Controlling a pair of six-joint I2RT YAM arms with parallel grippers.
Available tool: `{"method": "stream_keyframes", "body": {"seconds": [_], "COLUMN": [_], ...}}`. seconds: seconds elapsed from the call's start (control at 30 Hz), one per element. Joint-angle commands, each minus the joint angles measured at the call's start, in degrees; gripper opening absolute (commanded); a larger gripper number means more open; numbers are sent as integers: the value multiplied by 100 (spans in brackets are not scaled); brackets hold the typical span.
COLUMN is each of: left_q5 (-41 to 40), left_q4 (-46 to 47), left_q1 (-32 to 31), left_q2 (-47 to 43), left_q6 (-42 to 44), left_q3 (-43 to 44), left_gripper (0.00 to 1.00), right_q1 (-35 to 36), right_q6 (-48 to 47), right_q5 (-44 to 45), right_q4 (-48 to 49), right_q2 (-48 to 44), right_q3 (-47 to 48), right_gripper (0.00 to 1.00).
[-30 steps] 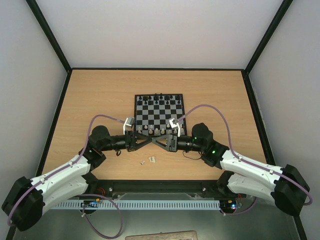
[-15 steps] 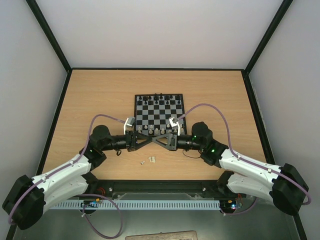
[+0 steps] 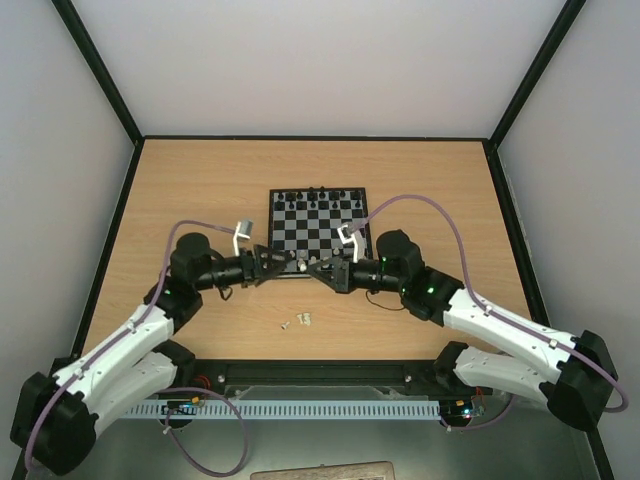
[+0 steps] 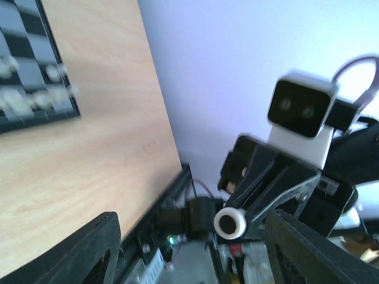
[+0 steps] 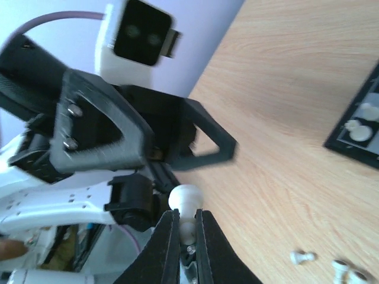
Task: Set up the chess pieces on the board
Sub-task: Adjust the chess piece, then place the chess piece on the chessboard.
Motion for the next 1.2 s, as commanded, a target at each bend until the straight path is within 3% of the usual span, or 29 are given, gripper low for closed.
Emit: {"method": "stream_keyframes", "body": {"seconds": [0.0, 0.2, 0.47, 0.87, 1.17], "left_q5": [-244, -371, -498, -276, 36], "left_q4": [-1735, -2554, -2781, -2920, -2999], "left_q1": [622, 1036, 1153, 1480, 1746], "left_q2": [-435, -434, -272, -320, -318], "left_q6": [1156, 1730, 2081, 2445, 2647], "left_q3": [630, 814, 580, 341, 294], "left_gripper": [71, 74, 75, 76, 76], "right_q1": [-12, -8, -9, -10, -15], "right_q6": [-841, -1425, -1904, -2231, -2317], "right_q5": [892, 1999, 3098, 3680, 3836], "right_q4": [-1793, -3242, -4448, -5523, -6042], "right_q2": [68, 1024, 2847, 5151, 5900], "right_q3": [679, 1721, 3169, 5165, 5823], "right_gripper": [3, 3, 2, 3, 3]}}
